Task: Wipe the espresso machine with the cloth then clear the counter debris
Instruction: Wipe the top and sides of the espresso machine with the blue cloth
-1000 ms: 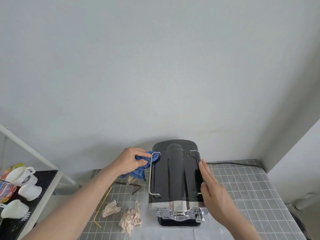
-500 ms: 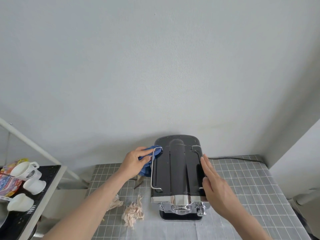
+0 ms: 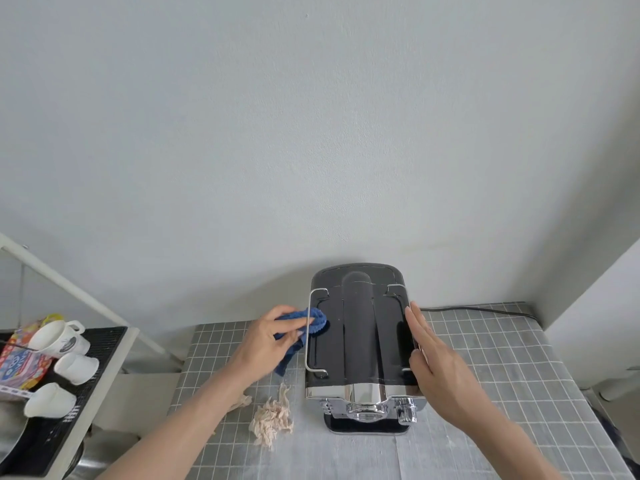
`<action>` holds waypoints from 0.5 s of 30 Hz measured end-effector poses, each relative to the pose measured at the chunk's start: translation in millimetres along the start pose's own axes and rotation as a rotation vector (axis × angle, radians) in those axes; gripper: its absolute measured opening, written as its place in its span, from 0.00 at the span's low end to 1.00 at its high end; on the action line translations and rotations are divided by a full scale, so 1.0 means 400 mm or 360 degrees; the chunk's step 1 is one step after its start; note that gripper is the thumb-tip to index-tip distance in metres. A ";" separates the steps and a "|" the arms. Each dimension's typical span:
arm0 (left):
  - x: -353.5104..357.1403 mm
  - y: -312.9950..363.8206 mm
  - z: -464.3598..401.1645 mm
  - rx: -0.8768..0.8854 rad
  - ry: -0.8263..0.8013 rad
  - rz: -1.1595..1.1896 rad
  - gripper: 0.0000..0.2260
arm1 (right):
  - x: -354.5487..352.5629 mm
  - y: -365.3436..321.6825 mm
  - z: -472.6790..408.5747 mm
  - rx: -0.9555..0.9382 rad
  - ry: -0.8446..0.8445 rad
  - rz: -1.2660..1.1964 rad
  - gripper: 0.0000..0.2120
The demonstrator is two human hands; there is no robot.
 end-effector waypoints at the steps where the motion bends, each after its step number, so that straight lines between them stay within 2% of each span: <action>1: -0.002 -0.003 -0.018 -0.0005 0.0014 -0.0002 0.24 | -0.001 -0.002 0.001 0.0000 -0.0004 -0.0002 0.33; 5: 0.001 0.004 -0.069 -0.0049 0.0088 0.0028 0.17 | -0.005 -0.009 0.001 0.0046 -0.0018 0.0000 0.33; 9: 0.016 0.016 -0.048 -0.0183 0.0133 0.0231 0.17 | 0.005 -0.004 0.001 0.0043 -0.0013 0.0056 0.33; 15: -0.020 0.064 0.048 -0.0246 -0.0076 -0.0021 0.14 | 0.005 -0.007 0.002 0.0036 -0.0013 0.0076 0.32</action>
Point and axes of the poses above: each hand's wrist, its own z-axis away from the middle knuckle, its own x-axis out of the palm, y = z × x, the point moved 2 cm from there along -z, towards the middle knuckle, and after that the axes turned 12 degrees about z, right-handed, at the moved point
